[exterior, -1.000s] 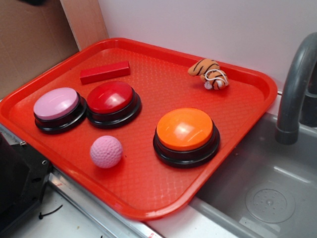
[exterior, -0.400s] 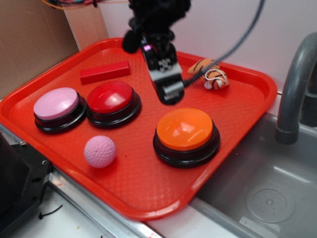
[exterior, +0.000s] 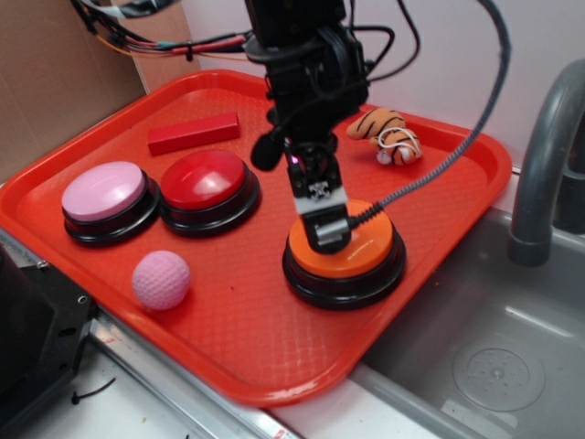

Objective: Push the orange button.

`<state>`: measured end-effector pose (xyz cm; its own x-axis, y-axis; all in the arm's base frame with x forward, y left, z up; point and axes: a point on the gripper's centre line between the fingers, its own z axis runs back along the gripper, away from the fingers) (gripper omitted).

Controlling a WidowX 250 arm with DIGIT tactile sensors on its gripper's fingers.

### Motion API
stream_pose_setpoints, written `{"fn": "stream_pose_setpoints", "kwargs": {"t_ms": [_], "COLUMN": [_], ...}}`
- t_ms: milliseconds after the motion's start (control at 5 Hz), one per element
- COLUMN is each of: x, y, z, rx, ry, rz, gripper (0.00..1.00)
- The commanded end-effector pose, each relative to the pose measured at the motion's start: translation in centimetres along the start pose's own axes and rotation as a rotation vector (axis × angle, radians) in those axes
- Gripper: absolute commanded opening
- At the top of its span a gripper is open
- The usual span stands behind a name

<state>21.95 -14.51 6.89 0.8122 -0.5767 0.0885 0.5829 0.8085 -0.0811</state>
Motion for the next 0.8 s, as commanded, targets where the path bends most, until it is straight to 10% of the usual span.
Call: {"fn": "stream_pose_setpoints", "kwargs": {"t_ms": [0, 600], "x": [0.35, 0.27], "y": [-0.76, -0.45], "z": [-1.17, -0.72], "rx": [0.014, 0.013], "ry": [0.001, -0.011], "rz": [-0.035, -0.033], "gripper": [1.0, 1.0]}}
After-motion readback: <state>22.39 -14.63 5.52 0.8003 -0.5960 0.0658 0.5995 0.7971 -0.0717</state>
